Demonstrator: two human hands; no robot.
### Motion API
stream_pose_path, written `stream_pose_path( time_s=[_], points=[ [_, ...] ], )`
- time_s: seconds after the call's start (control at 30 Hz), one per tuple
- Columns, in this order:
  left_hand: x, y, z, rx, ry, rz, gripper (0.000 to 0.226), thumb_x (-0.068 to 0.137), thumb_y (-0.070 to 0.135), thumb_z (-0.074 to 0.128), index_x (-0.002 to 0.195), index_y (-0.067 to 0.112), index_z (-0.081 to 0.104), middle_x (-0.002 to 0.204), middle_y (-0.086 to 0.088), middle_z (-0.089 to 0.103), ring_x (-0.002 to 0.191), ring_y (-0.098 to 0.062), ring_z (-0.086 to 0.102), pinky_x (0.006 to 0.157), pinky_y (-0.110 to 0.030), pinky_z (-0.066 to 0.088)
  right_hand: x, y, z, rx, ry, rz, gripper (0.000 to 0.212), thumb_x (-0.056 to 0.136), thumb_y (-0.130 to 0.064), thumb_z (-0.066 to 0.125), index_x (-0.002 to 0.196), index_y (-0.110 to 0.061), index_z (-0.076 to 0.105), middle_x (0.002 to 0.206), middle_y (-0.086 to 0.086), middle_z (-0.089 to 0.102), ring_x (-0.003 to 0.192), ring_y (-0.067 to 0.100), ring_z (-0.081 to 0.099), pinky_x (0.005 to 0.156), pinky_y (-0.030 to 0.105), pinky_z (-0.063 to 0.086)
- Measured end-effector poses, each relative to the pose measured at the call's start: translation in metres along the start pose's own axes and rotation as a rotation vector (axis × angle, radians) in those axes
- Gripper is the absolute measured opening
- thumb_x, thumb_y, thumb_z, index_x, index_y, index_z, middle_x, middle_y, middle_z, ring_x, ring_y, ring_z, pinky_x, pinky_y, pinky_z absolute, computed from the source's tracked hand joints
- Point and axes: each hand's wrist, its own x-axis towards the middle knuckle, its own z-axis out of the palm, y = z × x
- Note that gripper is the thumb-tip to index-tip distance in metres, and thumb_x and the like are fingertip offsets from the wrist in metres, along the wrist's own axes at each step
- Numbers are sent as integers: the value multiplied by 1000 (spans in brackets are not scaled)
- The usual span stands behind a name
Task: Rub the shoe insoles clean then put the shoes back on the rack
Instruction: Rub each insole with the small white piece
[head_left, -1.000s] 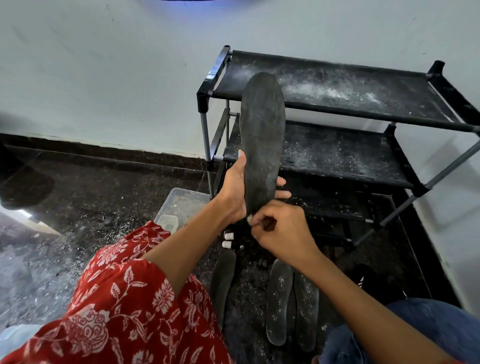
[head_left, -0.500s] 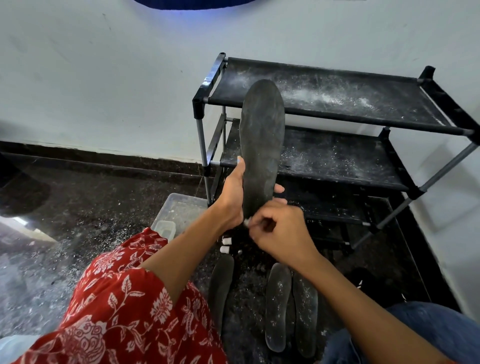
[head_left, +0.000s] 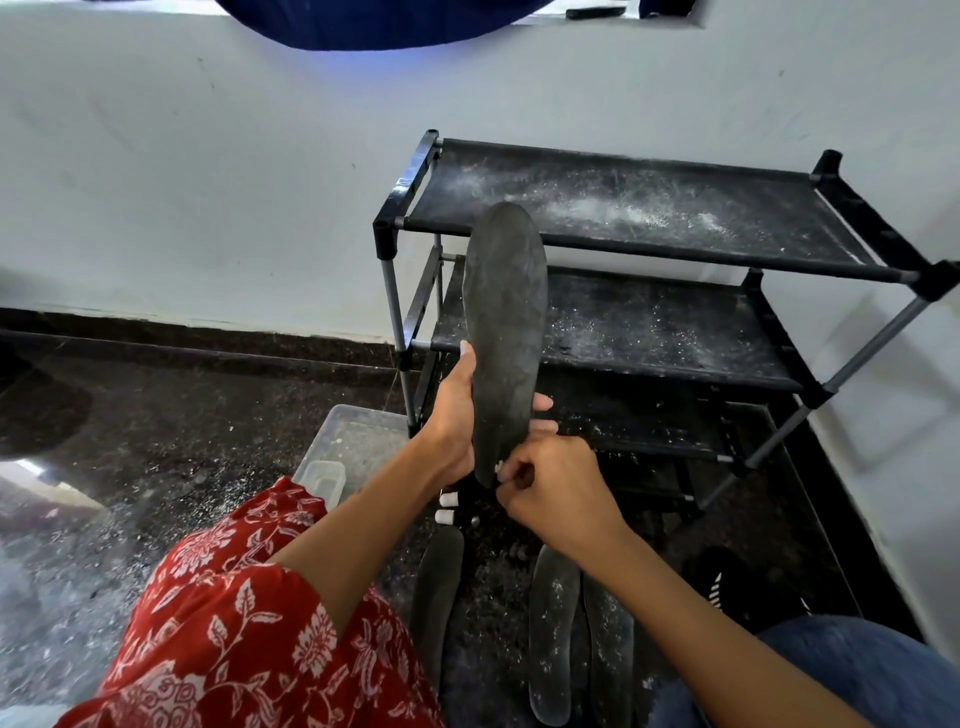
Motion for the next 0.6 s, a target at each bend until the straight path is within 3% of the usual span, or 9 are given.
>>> stream_pose_path(
  time_s=[0.1,0.2,0.27,0.4,0.53,0.6],
  points=[
    [2,-1,0,8,16,24,77,96,59,11,92,3,65,77,-19,68,74,-33,65,79,-41,53,3,1,-2,104,220,-55,11,66,-4,67,69,-13,72,83,-5,67,73,9,63,72,25,52],
    [5,-4,3,-9,15,24,71,97,58,15,91,9,66,85,-12,70,74,-21,67,71,-35,53,12,5,-12,186,437,-138,14,76,0,67,85,-7,73,92,-1,67,82,10,64,77,21,52],
    [4,-6,5,14,-12,-19,72,95,62,16,90,12,67,82,-10,70,73,-22,68,68,-38,55,18,8,-17,174,486,-165,16,82,0,65,94,-5,72,96,1,67,89,14,64,80,29,54],
    [5,-8,2,82,-30,-100,78,89,70,18,90,14,72,91,-15,72,85,-33,67,87,-57,49,24,13,-17,126,538,-198,17,83,0,63,97,-4,72,97,5,68,92,17,63,83,28,51],
    [3,-9,5,184,-79,-141,83,90,69,14,97,4,64,77,-17,68,63,-31,64,65,-46,54,28,20,-27,94,640,-210,14,82,2,64,93,-2,72,93,7,68,89,19,63,84,23,48],
    [1,-11,5,231,-144,-171,84,91,68,11,101,3,63,82,-16,69,62,-30,61,61,-42,54,32,22,-34,127,715,-178,13,81,3,65,91,-3,72,91,6,68,87,19,63,81,22,48]
  ],
)
